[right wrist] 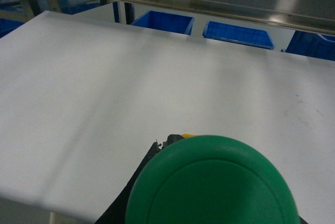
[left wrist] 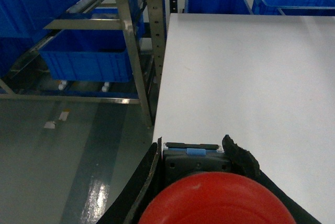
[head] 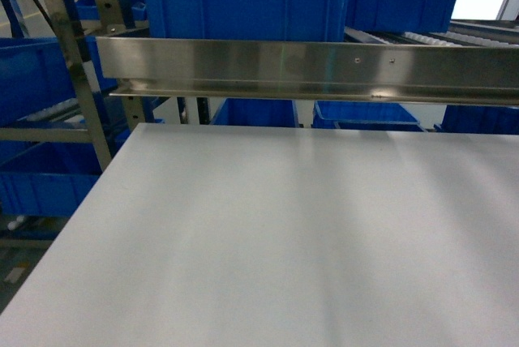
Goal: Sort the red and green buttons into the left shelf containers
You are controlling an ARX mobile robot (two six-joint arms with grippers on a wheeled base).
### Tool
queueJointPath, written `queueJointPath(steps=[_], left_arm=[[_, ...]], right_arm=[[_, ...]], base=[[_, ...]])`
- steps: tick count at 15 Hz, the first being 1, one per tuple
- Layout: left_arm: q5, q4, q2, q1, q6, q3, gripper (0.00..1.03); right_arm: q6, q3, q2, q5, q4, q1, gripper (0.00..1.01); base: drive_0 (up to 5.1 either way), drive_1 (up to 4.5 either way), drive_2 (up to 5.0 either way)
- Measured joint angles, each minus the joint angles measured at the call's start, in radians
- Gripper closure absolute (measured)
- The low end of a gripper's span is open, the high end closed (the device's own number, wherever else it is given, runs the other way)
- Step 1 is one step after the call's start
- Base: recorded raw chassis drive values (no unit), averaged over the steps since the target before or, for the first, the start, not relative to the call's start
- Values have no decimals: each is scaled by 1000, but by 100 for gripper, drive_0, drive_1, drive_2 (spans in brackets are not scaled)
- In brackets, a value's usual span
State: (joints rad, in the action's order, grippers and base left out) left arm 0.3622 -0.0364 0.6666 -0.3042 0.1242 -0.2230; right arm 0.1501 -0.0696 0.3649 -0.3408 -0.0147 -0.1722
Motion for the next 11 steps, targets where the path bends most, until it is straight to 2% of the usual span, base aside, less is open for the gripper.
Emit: queueJointPath(steps=[4, 11], left_arm=[[0, 0, -1, 0, 0, 0, 74], [0, 0, -1, 0, 0, 0, 74]], right_arm=[[0, 0, 0, 0, 0, 0, 75], [0, 0, 1, 0, 0, 0, 75]], base=[[-463, 82, 392], [-503, 242, 242]])
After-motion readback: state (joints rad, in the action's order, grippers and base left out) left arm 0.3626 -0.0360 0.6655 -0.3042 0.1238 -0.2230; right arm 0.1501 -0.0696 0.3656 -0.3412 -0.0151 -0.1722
